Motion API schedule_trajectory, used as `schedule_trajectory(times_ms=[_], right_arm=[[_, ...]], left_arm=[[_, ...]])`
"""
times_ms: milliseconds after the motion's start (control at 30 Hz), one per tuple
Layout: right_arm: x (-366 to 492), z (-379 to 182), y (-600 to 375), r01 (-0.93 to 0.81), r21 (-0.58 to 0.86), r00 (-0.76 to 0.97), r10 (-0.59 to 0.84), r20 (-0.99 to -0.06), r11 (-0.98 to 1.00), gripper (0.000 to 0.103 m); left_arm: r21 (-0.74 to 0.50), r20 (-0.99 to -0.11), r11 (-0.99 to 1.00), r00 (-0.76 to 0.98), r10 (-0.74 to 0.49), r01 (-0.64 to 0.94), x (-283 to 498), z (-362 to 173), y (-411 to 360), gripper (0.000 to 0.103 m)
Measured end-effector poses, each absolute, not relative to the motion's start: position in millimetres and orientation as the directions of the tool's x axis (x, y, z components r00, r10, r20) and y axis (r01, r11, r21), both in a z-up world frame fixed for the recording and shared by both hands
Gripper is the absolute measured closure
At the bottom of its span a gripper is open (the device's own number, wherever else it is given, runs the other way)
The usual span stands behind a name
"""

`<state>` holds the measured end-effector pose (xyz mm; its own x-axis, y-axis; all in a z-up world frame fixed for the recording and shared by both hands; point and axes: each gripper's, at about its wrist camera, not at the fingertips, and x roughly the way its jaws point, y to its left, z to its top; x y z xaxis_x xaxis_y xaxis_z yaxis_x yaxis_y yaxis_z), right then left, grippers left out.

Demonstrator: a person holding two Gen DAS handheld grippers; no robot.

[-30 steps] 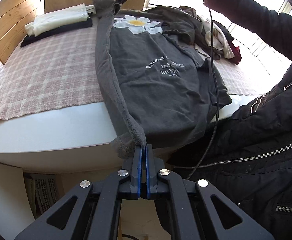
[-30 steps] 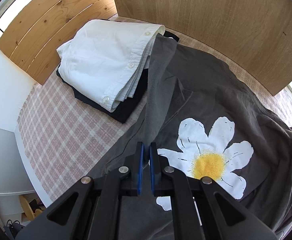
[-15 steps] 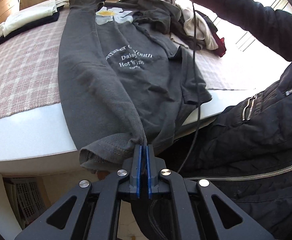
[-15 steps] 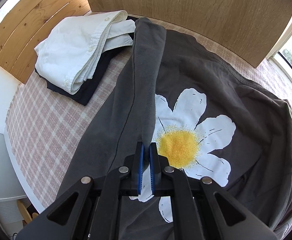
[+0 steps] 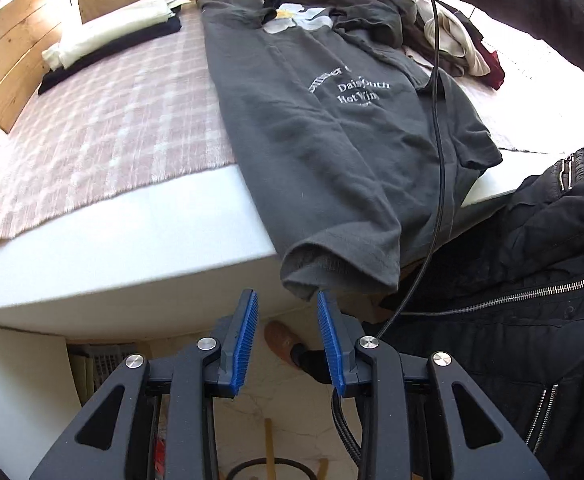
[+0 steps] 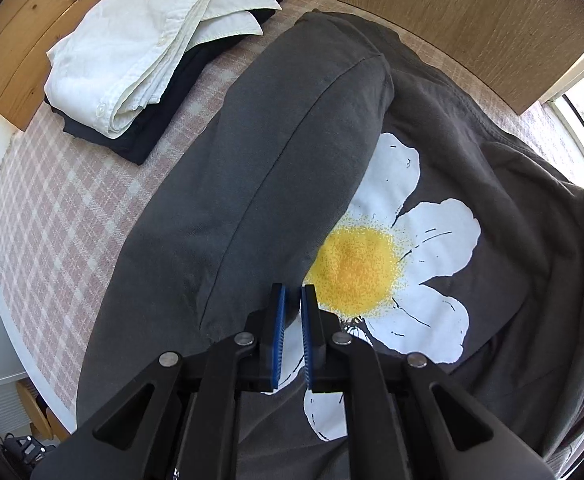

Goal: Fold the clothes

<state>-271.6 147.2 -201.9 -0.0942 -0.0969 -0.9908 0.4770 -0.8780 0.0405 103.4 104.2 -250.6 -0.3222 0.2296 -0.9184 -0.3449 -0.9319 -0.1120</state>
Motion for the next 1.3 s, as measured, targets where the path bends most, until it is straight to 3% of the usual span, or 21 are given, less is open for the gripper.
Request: schedule_trajectory(times_ms=[233,500,767,933,1133,1300], right_arm=[[-246,-178,151,0.505,0.075,-0.086,-0.136,-0.987,-0.860,0.095],[-120,-172,86,0.724,0.257,0.107,-0.264,-0.959,-0.640,0.095],[-34,-216,42,0.811,0.282,0.212,-0.193,-0.958,-0.513,0.096],[-34,-226,41,0.812,0.271,0.214,-0.168,-0.962,-0.517,0.097],[-29,-223,35,0.833,0.228,0.182,-0.140,-0.973,-0.505,0.097],[-21,-225,27,0.829,0.220,0.176,-0.134,-0.975,-0.514,0.097]], left_arm=[[-0.079,-0.920,-0.851,-0.290,0.263,-0.519,84,-254,132,0.073],[-0.172,-0.916,-0.844,-0.233,0.327,-0.508,83,-265,125,0.076],[-0.209,-0.913,-0.875,-0.233,0.334,-0.438,101,-278,114,0.097],[-0.158,-0.914,-0.875,-0.268,0.305,-0.457,119,-267,114,0.096],[-0.064,-0.914,-0.842,-0.307,0.265,-0.535,110,-248,115,0.084],[-0.076,-0.944,-0.768,-0.201,0.260,-0.636,86,-256,120,0.084]])
